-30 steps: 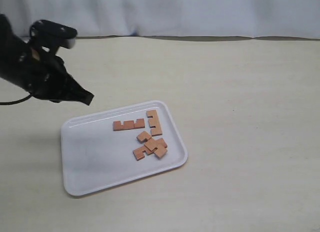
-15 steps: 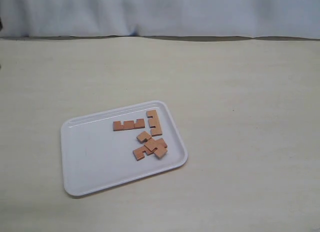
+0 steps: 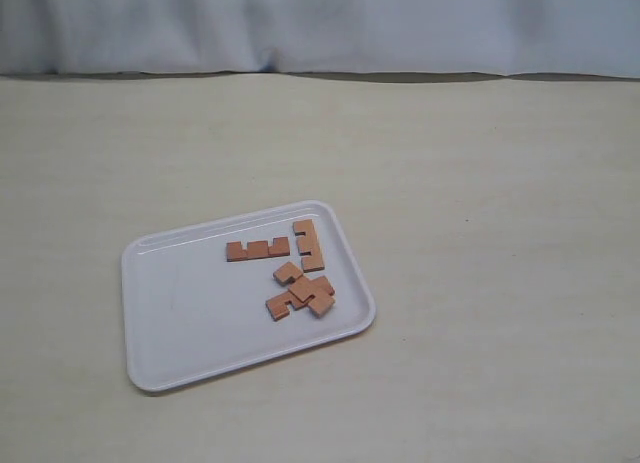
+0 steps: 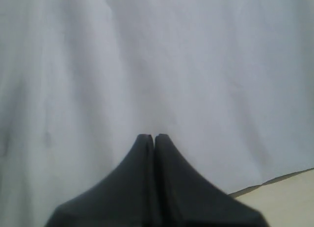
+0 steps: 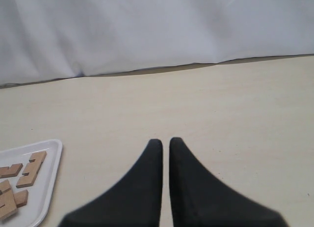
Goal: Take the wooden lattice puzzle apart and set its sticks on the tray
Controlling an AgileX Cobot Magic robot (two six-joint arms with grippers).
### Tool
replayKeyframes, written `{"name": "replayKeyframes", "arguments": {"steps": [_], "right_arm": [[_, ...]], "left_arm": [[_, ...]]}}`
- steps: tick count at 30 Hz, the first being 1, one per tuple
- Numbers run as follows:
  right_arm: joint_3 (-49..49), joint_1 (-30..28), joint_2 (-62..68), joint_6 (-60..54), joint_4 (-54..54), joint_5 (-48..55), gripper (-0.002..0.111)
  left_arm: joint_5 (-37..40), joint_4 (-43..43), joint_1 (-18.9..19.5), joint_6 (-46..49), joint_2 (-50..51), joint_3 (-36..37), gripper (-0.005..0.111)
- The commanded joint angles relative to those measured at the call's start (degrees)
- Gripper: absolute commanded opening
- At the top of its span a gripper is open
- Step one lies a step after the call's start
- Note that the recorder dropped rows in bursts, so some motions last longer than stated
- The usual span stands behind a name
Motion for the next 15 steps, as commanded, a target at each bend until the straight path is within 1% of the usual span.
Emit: {"name": "replayKeyframes", "arguments": {"steps": [1,6,8,9,11,12,13,15], "right_arm": [[0.2,-0.03,-0.21,0.01,-0.05,-0.48,0.005],[0.2,-0.03,-0.21,0.01,-0.05,-0.48,0.005],[0.2,-0.03,-0.21,0.01,-0.05,-0.48,0.005],[0.2,-0.03,-0.21,0.01,-0.05,-0.48,0.005],[0.2,-0.03,-0.21,0.01,-0.05,-0.48,0.005],[0.2,-0.03,-0.21,0.01,-0.05,-0.48,0.005],[0.2,-0.03,-0.21,0.01,-0.05,-0.48,0.005],[0.2,-0.03,-0.21,0.01,-0.05,-0.48,0.005]], "left_arm": [[-0.69,5.44,0.11,3.68,-0.27,0.38,0.0],[0.0,6.96,0.51,3.68,-0.27,0.38,0.0],[3.33,5.86,5.47,2.46,-0.79,0.38,0.0],[8.32,4.35,10.98,1.7,-1.29,0.38,0.0],[14.99,3.54,18.3,1.7,-1.91,0.38,0.0],[22.11,3.01,24.61,1.7,-2.7,0.5,0.0],[24.69,2.68,27.63,1.7,-3.11,0.95,0.0],[25.69,2.25,32.4,1.7,-3.45,2.57,0.0]]}}
